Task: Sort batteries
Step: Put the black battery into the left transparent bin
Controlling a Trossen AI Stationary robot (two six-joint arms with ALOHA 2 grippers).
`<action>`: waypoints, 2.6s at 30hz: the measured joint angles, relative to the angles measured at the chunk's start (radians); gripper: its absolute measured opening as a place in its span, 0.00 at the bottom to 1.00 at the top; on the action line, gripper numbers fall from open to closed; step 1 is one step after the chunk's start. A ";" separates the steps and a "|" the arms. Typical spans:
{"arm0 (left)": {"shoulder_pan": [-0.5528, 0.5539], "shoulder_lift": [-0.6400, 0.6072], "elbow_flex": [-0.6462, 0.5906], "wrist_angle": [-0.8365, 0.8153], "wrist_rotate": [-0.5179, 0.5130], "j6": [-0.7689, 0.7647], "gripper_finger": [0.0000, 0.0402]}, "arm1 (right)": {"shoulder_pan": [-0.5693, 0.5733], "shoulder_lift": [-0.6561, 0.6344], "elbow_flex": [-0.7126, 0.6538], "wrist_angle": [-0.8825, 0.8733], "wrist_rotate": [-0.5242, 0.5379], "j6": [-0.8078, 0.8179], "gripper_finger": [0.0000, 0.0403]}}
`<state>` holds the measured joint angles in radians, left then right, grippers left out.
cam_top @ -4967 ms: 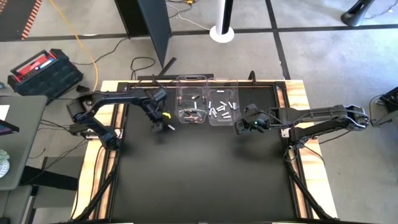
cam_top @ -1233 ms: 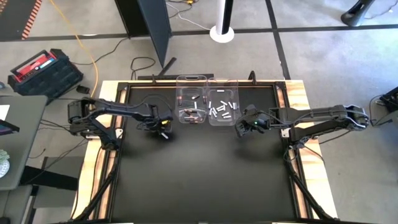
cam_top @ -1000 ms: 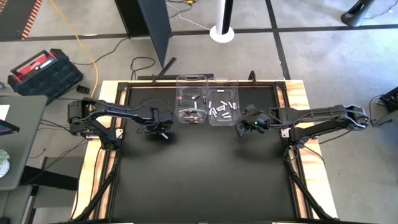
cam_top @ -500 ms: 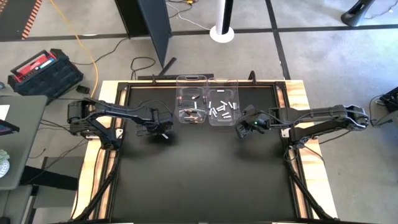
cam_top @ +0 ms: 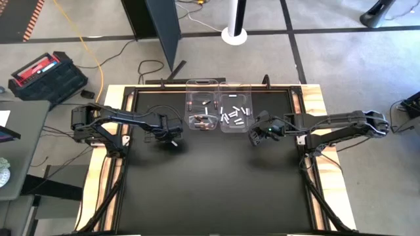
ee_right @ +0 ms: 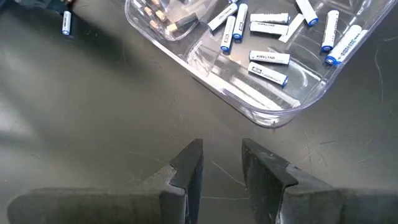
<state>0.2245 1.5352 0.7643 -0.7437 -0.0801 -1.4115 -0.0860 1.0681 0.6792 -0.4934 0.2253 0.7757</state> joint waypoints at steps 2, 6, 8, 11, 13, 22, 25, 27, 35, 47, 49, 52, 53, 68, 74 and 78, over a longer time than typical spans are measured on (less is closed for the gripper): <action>0.000 0.000 0.000 0.000 -0.001 0.019 0.09 | 0.000 0.000 0.000 0.000 0.000 0.000 0.31; 0.005 0.000 0.000 0.001 -0.002 0.047 0.10 | 0.000 0.000 0.000 0.000 0.000 -0.002 0.31; 0.005 0.000 0.007 -0.005 -0.004 0.063 0.10 | 0.000 0.000 0.000 0.000 0.000 -0.002 0.31; 0.005 0.003 0.031 -0.033 -0.009 0.105 0.10 | 0.000 0.000 0.000 0.000 0.000 -0.002 0.31; 0.005 0.006 0.047 -0.041 -0.017 0.131 0.10 | 0.000 0.000 0.000 0.000 0.000 -0.002 0.31; 0.019 0.003 0.143 -0.118 -0.027 0.253 0.11 | 0.000 0.000 0.000 0.000 0.000 0.002 0.31; 0.035 0.003 0.195 -0.177 -0.029 0.315 0.11 | 0.000 0.000 0.000 0.000 0.000 0.002 0.31; 0.051 0.003 0.235 -0.228 -0.036 0.354 0.11 | 0.000 0.000 0.000 0.000 0.000 0.002 0.31; 0.144 0.002 0.471 -0.421 -0.137 0.652 0.11 | -0.003 0.000 0.000 0.000 0.000 0.002 0.31; 0.294 0.026 0.693 -0.101 -0.034 1.309 0.11 | -0.003 0.000 0.000 0.001 0.000 0.071 0.31; 0.306 0.063 0.716 -0.110 -0.027 1.379 0.11 | -0.002 0.000 0.000 0.001 0.000 0.073 0.31; 0.315 0.150 0.772 -0.120 -0.015 1.473 0.11 | -0.002 0.000 0.000 0.003 0.000 0.079 0.31; 0.315 0.182 0.792 -0.131 -0.007 1.501 0.11 | -0.002 0.000 0.000 0.004 0.000 0.086 0.31; 0.314 0.503 0.933 -0.178 0.068 1.680 0.11 | -0.002 0.000 0.000 -0.001 0.002 0.141 0.31; 0.314 0.583 0.933 -0.181 0.068 1.680 0.11 | -0.002 0.000 0.000 -0.001 0.002 0.141 0.31; 0.316 0.612 0.933 -0.177 0.068 1.664 0.11 | -0.002 0.000 0.000 -0.003 0.002 0.141 0.31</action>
<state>0.5406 2.1471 1.6974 -0.9202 -0.0122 0.2528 -0.0879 1.0682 0.6792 -0.4965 0.2277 0.9168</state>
